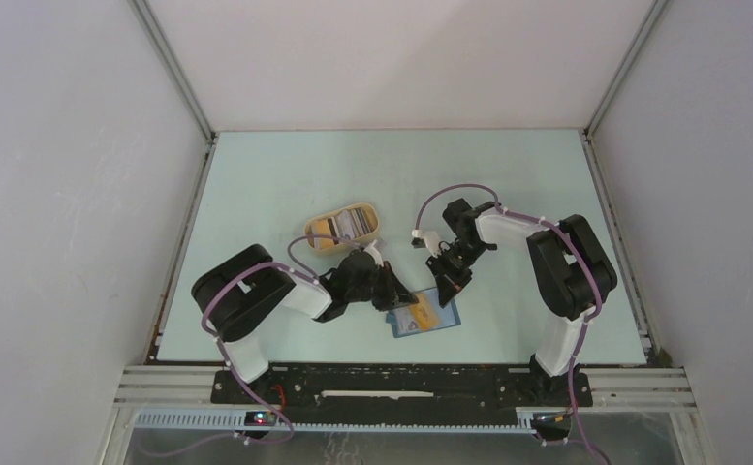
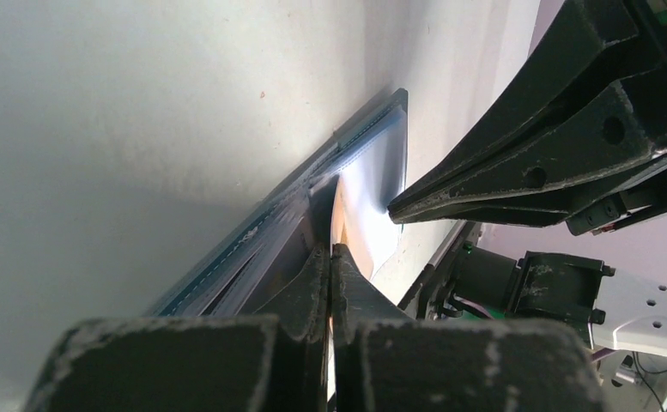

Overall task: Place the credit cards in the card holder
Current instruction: Insert the credit card into the card holder.

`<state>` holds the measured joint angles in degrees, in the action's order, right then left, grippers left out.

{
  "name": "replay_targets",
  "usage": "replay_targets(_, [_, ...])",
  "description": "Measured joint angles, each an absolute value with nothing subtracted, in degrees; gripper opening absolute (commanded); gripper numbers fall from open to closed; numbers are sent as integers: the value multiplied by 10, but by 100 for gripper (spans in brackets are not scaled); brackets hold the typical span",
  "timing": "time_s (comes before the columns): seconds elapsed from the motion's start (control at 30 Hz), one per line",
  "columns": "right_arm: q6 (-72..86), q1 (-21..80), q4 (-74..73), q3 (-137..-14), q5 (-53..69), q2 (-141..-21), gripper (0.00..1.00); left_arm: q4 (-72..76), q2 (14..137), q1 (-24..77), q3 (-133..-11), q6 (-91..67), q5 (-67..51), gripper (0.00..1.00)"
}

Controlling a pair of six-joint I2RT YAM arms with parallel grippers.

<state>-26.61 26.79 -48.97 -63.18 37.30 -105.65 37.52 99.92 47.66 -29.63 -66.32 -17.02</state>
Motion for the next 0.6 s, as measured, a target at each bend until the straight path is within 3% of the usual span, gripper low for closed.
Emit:
replay_targets(0.43, [-265, 268, -489, -632, 374, -1056, 11, 372, 1028, 470, -323, -659, -198, 8])
replay_targets(0.6, [-268, 265, -494, -635, 386, -1055, 16, 376, 1031, 468, -323, -659, -201, 13])
